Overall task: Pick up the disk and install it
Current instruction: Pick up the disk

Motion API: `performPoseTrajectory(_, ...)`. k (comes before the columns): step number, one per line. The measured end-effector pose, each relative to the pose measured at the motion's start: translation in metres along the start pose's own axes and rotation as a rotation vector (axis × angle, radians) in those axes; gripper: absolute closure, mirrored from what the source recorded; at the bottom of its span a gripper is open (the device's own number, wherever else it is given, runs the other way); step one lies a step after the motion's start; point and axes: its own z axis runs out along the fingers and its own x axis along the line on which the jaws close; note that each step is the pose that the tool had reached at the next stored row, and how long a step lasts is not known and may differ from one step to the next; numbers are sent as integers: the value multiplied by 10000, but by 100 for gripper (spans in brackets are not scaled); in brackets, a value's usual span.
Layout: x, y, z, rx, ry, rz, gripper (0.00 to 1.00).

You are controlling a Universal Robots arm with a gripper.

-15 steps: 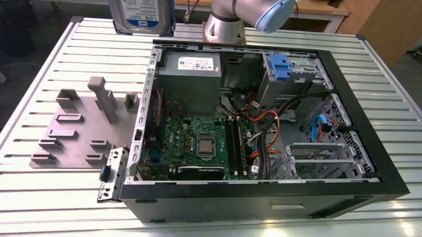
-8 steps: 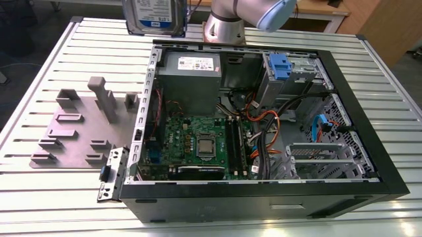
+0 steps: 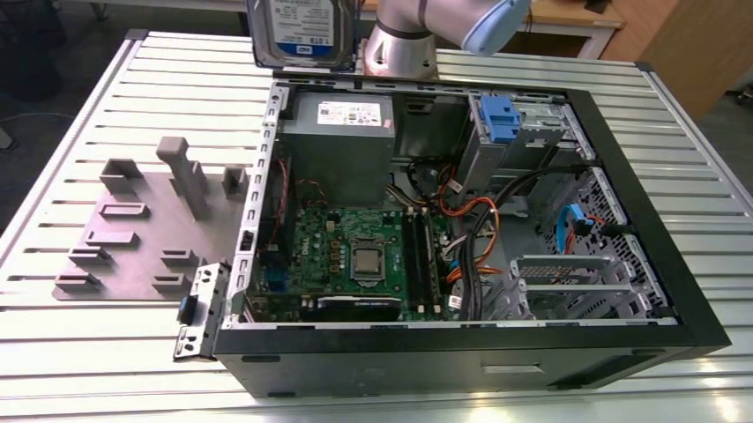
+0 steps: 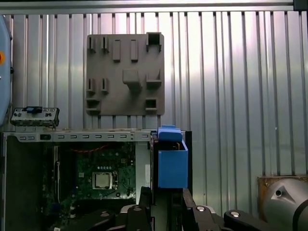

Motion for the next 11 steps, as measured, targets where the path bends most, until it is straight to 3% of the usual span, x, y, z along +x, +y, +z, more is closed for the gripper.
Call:
performPoseTrajectory(5, -4, -150, 84, -2, -1, -1, 65)
performPoseTrajectory(11, -12, -385, 150, -10, -1, 0, 65)
